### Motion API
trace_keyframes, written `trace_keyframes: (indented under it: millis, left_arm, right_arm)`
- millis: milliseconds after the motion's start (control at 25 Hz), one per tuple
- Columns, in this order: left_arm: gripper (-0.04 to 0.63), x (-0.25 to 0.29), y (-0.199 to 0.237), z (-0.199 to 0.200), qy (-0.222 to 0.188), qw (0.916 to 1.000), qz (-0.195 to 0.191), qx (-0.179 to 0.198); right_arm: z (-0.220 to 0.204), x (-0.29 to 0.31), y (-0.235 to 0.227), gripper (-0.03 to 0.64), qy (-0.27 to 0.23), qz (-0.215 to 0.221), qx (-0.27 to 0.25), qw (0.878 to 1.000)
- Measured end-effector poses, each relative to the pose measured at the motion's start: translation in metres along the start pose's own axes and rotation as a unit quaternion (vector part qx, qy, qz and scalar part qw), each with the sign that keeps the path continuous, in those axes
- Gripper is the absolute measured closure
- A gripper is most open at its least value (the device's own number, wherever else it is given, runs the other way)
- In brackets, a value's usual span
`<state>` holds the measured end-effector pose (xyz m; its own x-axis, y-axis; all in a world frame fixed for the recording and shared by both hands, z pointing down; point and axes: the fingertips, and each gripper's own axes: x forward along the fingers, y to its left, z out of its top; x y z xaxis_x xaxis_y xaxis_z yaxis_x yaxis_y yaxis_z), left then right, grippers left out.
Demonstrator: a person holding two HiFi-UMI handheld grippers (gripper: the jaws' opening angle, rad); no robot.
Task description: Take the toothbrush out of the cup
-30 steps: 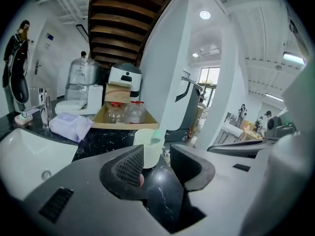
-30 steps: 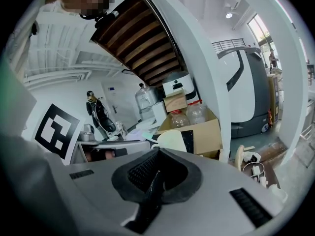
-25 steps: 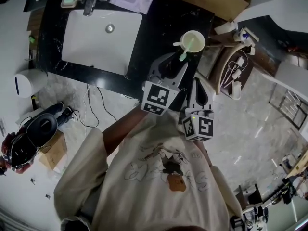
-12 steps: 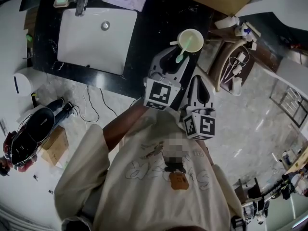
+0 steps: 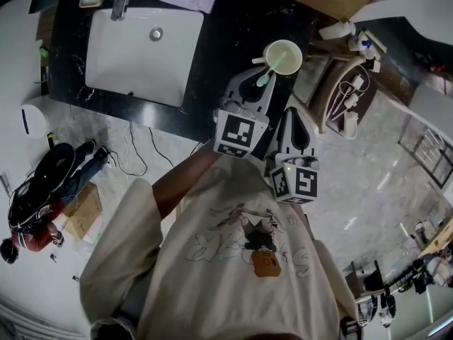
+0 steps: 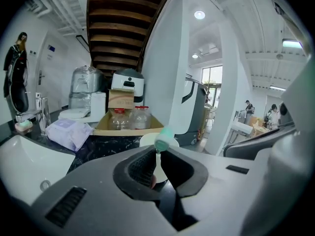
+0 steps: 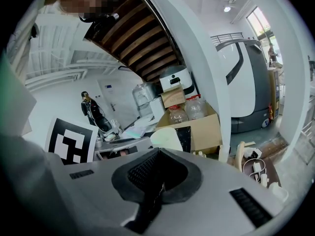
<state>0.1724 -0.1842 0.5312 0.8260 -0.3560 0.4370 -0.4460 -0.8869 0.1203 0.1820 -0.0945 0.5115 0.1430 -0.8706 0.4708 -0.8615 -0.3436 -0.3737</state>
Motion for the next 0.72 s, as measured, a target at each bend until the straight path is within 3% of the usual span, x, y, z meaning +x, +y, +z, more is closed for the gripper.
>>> trace_keyframes:
  millis: [720]
  left_arm:
    - [0.555, -0.025, 0.002, 0.014, -0.022, 0.9997, 0.009, -0.008]
  right_arm:
    - [0.005, -0.014, 0.012, 0.603, -0.018, 0.002, -0.008, 1.000]
